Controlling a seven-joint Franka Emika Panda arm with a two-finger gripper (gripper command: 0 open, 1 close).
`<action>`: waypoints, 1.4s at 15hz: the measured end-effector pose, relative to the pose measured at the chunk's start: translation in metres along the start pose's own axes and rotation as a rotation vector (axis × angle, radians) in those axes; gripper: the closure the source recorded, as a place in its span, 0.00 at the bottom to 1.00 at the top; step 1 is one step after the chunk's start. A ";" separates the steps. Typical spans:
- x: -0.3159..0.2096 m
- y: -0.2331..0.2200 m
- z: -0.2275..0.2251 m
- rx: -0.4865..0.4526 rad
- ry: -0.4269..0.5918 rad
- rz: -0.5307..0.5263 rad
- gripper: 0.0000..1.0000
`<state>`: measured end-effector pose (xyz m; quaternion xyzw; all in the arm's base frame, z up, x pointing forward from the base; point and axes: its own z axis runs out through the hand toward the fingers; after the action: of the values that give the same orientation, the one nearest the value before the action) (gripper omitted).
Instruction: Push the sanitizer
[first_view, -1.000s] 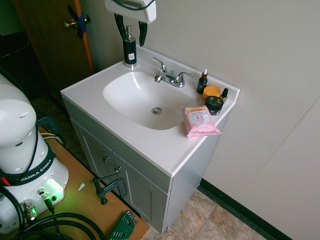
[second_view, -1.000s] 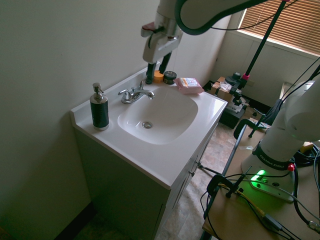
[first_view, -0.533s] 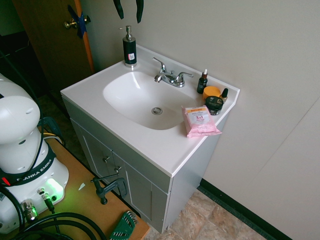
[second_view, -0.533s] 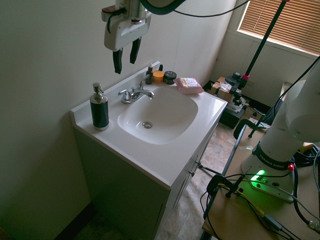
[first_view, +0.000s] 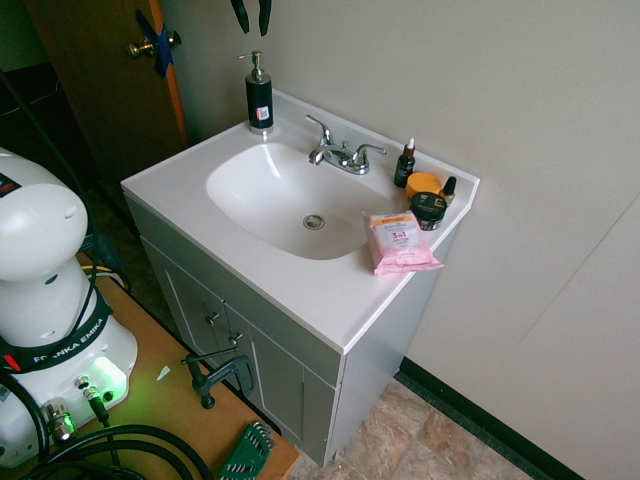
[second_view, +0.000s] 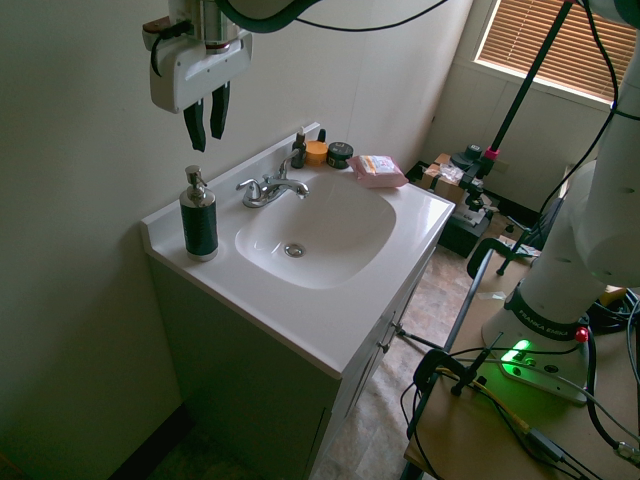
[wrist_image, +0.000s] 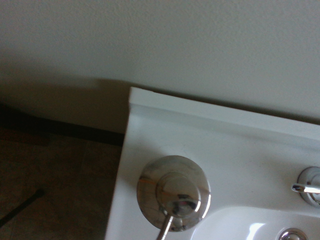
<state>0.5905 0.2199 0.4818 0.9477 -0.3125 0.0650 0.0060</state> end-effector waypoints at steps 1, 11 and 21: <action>-0.002 -0.005 0.003 -0.003 -0.003 -0.002 1.00; -0.001 -0.023 0.033 -0.048 -0.014 0.005 1.00; -0.003 -0.030 0.049 -0.064 -0.023 0.000 1.00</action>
<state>0.6115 0.2434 0.4337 0.9477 -0.3144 0.0441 0.0328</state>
